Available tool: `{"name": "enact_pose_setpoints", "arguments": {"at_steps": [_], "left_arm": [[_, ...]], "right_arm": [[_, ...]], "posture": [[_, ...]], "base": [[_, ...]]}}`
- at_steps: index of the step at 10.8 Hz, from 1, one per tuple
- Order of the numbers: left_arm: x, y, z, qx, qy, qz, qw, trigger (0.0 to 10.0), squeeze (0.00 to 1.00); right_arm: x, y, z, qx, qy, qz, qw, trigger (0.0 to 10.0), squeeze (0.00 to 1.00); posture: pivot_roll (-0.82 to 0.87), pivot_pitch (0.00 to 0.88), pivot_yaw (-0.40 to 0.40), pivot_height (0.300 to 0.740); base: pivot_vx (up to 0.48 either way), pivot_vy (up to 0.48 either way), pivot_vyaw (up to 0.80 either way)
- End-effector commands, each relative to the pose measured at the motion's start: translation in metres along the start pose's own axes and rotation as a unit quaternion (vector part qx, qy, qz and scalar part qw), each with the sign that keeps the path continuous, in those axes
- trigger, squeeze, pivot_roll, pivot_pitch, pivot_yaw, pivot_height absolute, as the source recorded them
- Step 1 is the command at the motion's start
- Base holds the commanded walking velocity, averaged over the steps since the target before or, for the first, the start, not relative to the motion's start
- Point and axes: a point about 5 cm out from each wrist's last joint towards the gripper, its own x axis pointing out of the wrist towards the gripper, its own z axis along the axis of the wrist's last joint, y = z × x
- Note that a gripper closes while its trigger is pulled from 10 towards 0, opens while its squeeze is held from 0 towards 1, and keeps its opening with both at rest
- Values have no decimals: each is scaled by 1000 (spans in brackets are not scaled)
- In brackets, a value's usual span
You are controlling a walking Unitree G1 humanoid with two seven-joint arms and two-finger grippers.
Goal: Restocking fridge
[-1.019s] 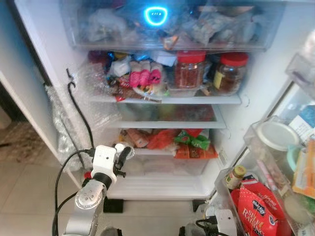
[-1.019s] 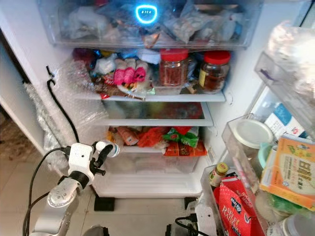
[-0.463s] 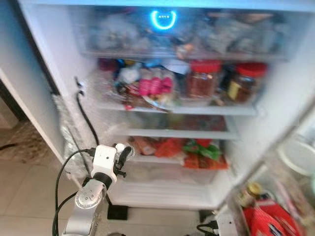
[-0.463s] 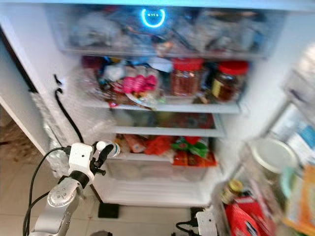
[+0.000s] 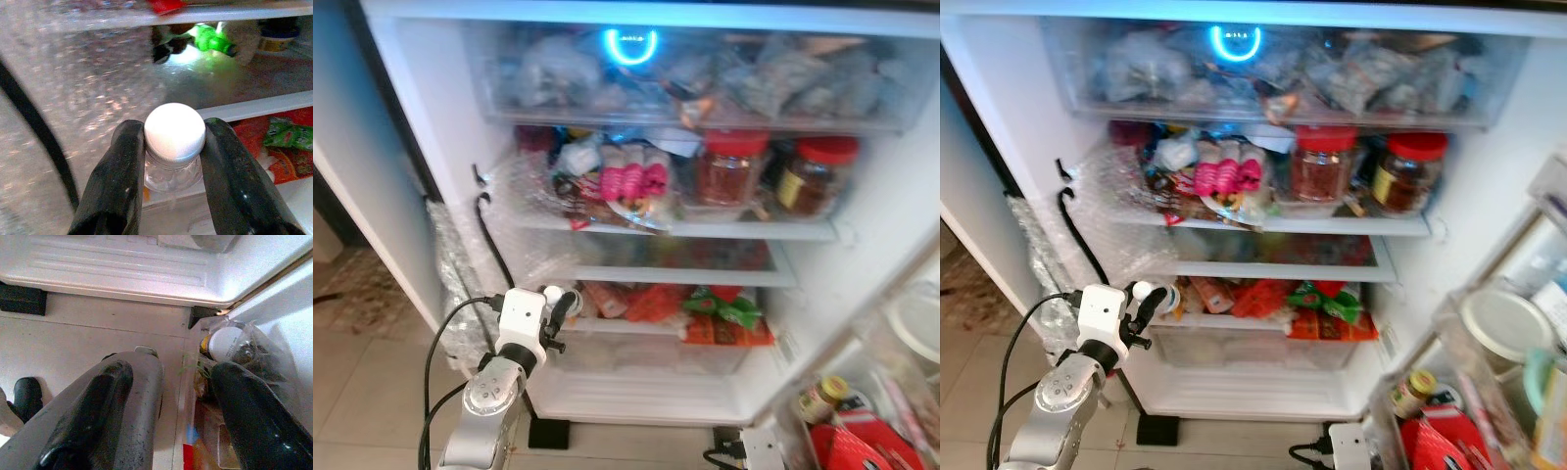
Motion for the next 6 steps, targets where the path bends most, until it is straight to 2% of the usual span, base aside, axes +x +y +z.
{"name": "enact_pose_setpoints", "arguments": {"at_steps": [1, 6], "left_arm": [[1, 0, 5, 5, -11, -3, 1000, 10000, 0], [1, -2, 3, 6, -3, -17, 1000, 10000, 0]], "right_arm": [[-1, 3, -8, 4, 17, 6, 1000, 10000, 0], [-1, 4, -8, 7, 15, 7, 1000, 10000, 0]], "posture": [[-93, 36, -2, 651], [-88, 38, 1, 651]], "base": [[326, 0, 0], [341, 0, 0]]}}
